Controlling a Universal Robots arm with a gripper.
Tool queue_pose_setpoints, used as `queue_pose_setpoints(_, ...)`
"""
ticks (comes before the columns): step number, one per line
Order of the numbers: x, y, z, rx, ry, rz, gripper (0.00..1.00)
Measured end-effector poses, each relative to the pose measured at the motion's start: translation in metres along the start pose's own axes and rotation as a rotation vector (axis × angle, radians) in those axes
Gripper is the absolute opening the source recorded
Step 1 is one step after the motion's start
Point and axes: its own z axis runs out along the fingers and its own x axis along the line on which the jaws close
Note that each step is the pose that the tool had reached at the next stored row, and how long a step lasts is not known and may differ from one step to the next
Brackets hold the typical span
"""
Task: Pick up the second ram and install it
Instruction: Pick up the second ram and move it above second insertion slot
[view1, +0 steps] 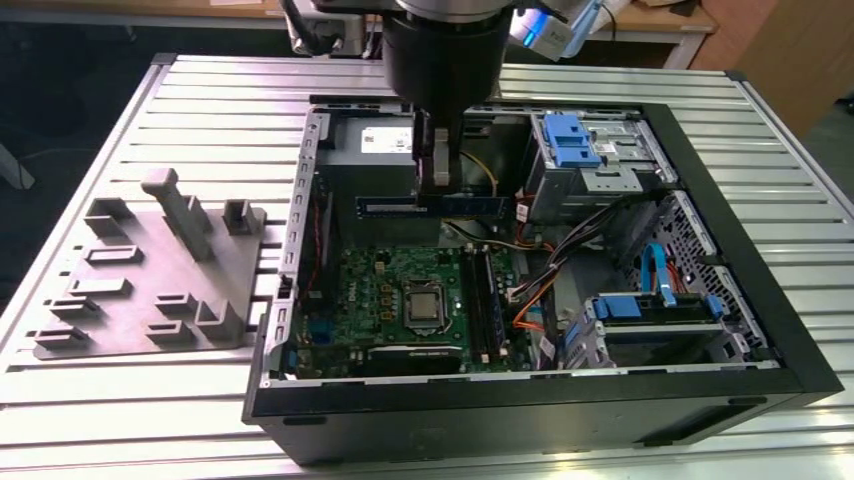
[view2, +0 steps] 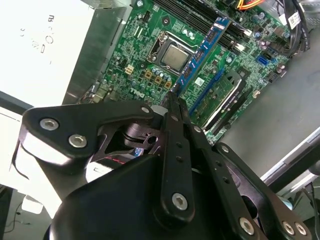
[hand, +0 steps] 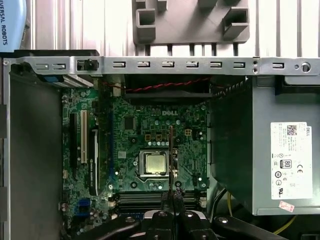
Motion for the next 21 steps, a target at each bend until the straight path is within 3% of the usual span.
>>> queue_pose_setpoints(21, 0.0003, -0.0057, 0.0139, -0.0001, -0.0005, 0.0, 0.11)
